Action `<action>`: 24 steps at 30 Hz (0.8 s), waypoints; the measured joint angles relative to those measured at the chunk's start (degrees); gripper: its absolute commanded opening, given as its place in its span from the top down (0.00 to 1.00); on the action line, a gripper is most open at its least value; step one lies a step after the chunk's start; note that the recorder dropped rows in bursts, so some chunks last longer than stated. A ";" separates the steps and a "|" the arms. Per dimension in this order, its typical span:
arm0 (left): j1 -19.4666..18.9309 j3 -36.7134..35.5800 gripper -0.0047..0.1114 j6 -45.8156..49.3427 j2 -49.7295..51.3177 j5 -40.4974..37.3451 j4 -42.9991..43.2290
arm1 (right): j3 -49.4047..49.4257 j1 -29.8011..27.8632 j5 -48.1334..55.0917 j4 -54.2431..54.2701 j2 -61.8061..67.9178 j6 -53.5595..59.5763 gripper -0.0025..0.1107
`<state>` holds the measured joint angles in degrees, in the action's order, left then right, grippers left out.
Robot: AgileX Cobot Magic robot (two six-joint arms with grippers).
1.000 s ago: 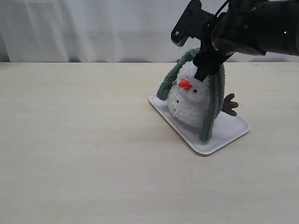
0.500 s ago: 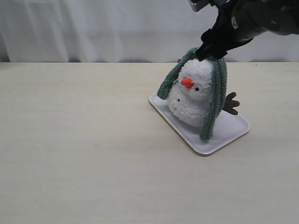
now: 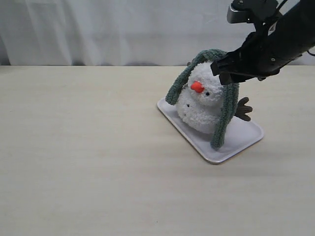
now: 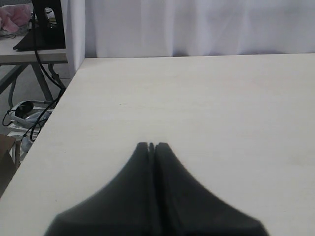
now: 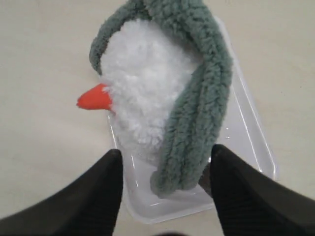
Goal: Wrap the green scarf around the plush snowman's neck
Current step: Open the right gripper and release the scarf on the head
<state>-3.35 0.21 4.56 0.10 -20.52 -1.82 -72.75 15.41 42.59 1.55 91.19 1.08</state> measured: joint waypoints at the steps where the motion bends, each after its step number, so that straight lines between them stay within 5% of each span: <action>1: 0.00 0.00 0.96 0.00 0.00 0.00 0.00 | 0.63 -0.46 -1.05 1.22 0.00 0.95 0.53; 7: 0.00 0.00 0.96 0.00 0.00 0.00 0.00 | 2.19 -2.75 -7.43 2.95 0.00 2.15 0.55; 15: 0.00 0.00 0.96 0.00 0.00 0.00 0.00 | 2.19 -3.21 -14.53 3.71 1.07 2.28 0.79; 24: 0.00 0.00 0.96 0.00 0.00 0.00 0.00 | 2.19 -3.21 -17.36 3.93 5.39 2.28 0.87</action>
<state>-3.35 0.21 4.56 0.10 -20.52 -1.82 -70.56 12.20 25.24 5.48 96.58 3.36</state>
